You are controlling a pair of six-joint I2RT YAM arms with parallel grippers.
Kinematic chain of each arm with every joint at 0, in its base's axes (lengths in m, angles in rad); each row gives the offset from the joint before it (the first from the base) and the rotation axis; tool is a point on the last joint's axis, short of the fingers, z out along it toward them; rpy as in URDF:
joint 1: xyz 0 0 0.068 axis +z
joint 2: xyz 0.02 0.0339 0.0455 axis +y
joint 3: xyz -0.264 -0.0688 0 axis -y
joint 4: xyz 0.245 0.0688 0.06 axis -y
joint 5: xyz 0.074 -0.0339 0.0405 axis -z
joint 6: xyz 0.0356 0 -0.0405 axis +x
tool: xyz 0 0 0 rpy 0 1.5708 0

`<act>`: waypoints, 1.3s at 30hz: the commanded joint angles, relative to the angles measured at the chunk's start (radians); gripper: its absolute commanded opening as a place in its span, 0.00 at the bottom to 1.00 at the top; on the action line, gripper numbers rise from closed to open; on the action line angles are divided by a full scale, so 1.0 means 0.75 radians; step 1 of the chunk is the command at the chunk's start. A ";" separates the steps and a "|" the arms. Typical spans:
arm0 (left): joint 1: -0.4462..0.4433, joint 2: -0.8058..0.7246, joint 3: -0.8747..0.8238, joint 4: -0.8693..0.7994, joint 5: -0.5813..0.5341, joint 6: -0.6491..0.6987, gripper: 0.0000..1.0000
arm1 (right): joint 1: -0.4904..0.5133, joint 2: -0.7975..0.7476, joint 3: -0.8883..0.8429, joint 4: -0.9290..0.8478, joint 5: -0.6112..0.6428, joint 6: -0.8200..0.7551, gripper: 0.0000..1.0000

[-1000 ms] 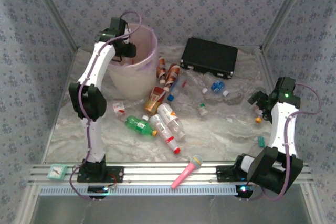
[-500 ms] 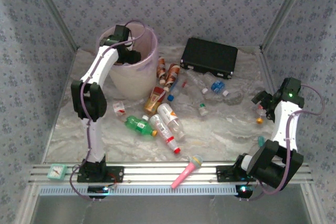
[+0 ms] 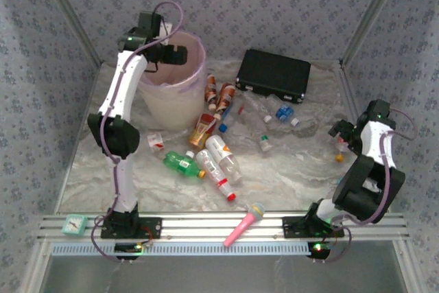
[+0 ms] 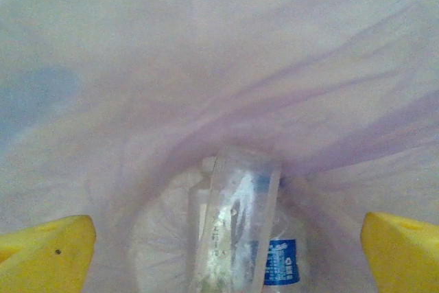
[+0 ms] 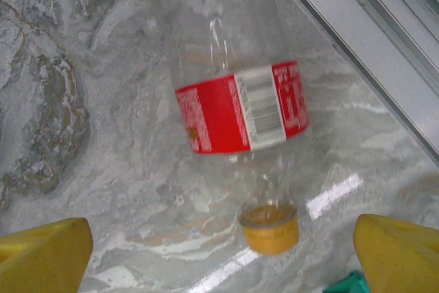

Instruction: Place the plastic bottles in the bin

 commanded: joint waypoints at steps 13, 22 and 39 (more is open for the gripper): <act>-0.019 -0.357 0.062 -0.217 -0.104 -0.048 1.00 | 0.027 0.311 0.121 0.137 -0.015 -0.153 0.91; -0.021 -0.994 -0.816 0.148 0.033 -0.244 1.00 | 0.072 0.395 0.111 0.149 0.015 -0.163 0.74; -0.034 -1.159 -1.194 0.494 0.630 -0.656 1.00 | 0.229 0.039 0.135 0.004 -0.346 -0.188 0.59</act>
